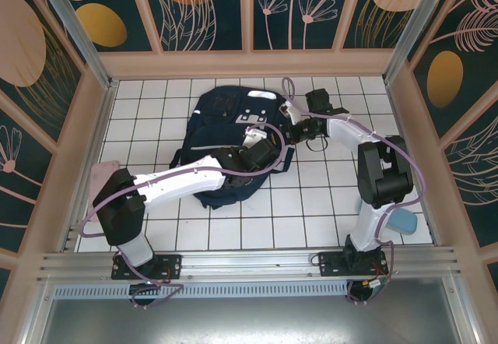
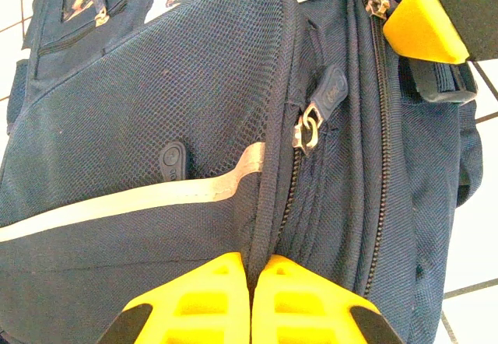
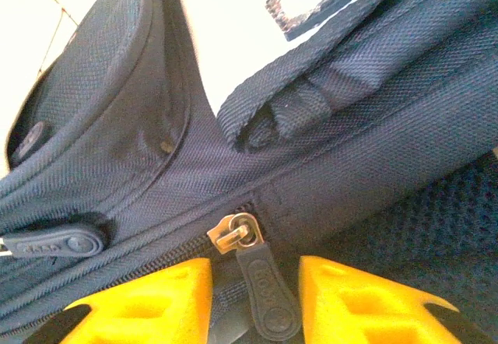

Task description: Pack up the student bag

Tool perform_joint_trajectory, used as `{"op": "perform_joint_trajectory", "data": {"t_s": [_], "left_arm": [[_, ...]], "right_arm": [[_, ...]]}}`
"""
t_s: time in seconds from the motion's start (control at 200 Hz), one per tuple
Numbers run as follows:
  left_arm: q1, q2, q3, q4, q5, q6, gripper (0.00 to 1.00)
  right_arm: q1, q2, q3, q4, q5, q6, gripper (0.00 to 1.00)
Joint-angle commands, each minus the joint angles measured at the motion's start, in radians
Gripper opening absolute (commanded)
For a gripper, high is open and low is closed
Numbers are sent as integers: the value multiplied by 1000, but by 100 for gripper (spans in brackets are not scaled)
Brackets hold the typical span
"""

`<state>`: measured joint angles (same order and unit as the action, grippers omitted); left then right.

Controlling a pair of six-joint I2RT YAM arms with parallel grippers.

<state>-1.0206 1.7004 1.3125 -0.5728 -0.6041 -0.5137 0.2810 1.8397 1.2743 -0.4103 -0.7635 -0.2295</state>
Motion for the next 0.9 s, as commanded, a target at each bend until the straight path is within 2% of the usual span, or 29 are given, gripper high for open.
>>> {"op": "perform_joint_trajectory", "data": {"t_s": [0.0,0.17,0.335,0.48,0.616,0.726,0.836,0.896], "left_arm": [[16,-39,17,1,-93,-34,0],[16,-36,18,2,-94,-32,0],[17,-32,19,9,-89,-30,0],[19,-13,37,28,-79,-20,0],[22,7,58,50,-68,-14,0],[29,8,70,70,-51,-18,0],[38,7,68,114,-3,-23,0],[42,41,72,143,34,-27,0]], "right_arm": [[-5,16,18,-35,-34,-35,29],[-5,-30,-14,-11,-4,-31,13],[3,-82,-38,-6,70,12,5],[37,-149,-92,18,110,97,2],[47,-246,-205,132,16,271,2],[63,-326,-296,179,-7,370,2],[83,-402,-399,242,-79,457,3],[107,-449,-454,299,-78,508,3]]}}
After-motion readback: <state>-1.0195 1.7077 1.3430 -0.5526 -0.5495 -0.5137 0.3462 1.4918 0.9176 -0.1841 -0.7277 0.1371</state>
